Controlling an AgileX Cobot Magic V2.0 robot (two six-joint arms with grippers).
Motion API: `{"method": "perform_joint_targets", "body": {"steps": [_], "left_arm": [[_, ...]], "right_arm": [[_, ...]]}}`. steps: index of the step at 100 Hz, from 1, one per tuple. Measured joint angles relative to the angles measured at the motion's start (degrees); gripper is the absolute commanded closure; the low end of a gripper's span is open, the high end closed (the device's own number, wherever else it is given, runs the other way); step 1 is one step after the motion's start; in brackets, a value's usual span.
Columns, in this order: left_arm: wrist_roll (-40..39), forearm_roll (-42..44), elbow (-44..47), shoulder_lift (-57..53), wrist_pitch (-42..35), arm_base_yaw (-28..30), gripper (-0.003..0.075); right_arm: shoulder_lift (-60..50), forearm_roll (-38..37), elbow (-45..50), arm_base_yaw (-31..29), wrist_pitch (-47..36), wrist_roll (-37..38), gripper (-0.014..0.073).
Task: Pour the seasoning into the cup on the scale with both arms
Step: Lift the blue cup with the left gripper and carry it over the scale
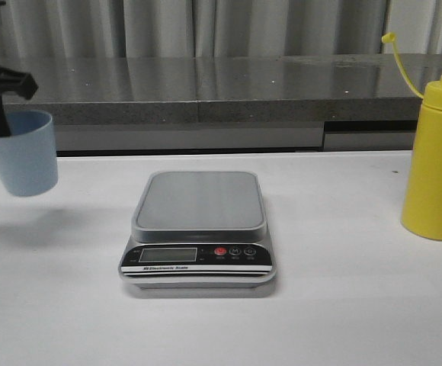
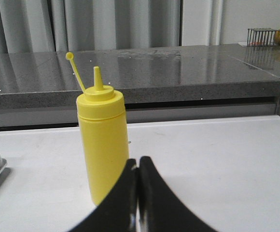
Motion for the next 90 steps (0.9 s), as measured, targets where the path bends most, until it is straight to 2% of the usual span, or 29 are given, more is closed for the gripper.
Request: {"method": "perform_joint_targets", "body": {"steps": [29, 64, 90], "left_arm": [[0.00, -2.65, -10.68, -0.28, 5.49, -7.70, 0.0741], [1.94, -2.86, -14.78, 1.83, 5.93, -19.73, 0.0741], [2.27, -2.86, -15.22, 7.62, 6.00, -21.92, 0.0741]], "right_arm": [[0.00, 0.00, 0.00, 0.00, 0.00, 0.00, 0.0662], [0.00, 0.00, 0.00, 0.00, 0.00, 0.00, 0.0662], [0.00, 0.00, 0.00, 0.00, 0.00, 0.00, 0.0662]]}}
